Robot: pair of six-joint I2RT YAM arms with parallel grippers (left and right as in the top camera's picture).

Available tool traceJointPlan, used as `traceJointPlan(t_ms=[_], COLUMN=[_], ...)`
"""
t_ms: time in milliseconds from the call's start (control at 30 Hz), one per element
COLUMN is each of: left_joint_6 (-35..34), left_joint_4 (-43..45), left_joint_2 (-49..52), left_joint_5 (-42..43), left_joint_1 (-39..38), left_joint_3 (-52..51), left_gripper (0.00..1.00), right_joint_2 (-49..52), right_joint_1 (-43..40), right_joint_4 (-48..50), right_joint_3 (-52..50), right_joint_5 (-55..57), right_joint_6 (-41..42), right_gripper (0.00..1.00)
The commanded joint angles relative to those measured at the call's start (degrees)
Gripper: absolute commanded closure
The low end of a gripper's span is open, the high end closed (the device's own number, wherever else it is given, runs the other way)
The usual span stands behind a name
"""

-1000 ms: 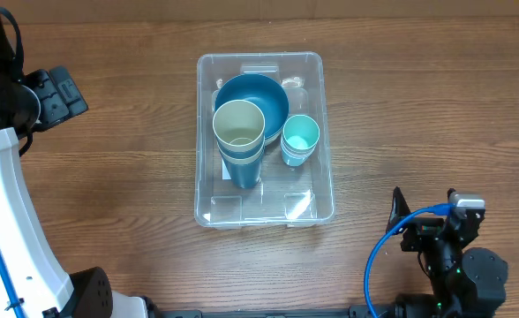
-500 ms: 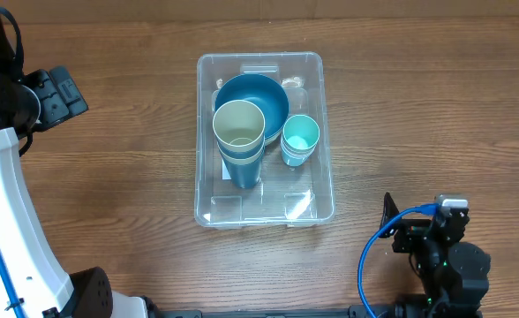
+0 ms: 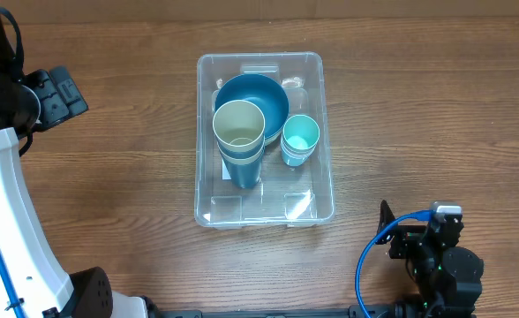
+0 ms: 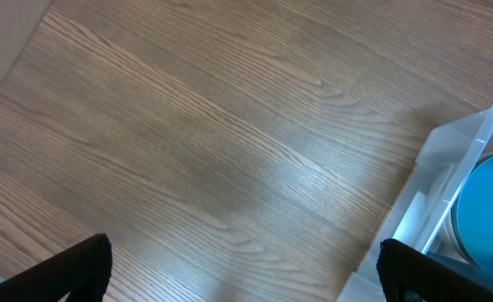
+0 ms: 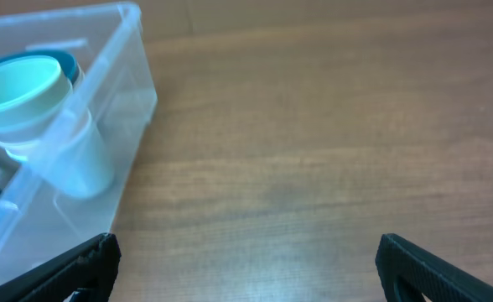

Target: Pack container

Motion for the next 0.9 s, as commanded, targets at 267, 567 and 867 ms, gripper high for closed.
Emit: traceJointPlan(t_ms=[267, 567, 867], left_joint_6=[0.3, 0.3, 0.3], left_joint_4=[0.1, 0.1, 0.1], left_joint_2=[-0.4, -0.4, -0.4], left_joint_5=[0.5, 0.5, 0.2], left_joint_1=[0.0, 0.0, 0.0], left_joint_3=[1.1, 1.1, 1.1], left_gripper=[0.00, 0.00, 0.00], right_joint_2=[-0.7, -0.7, -0.7], right_joint_1=[0.3, 0.3, 0.3], right_joint_4=[-8.8, -8.9, -8.9], right_joint_3=[-0.3, -0.3, -0.3], right_joint_5=[-0.6, -0.6, -0.6], right_joint_6=[0.0, 0.0, 0.0], right_gripper=[0.00, 0.00, 0.00])
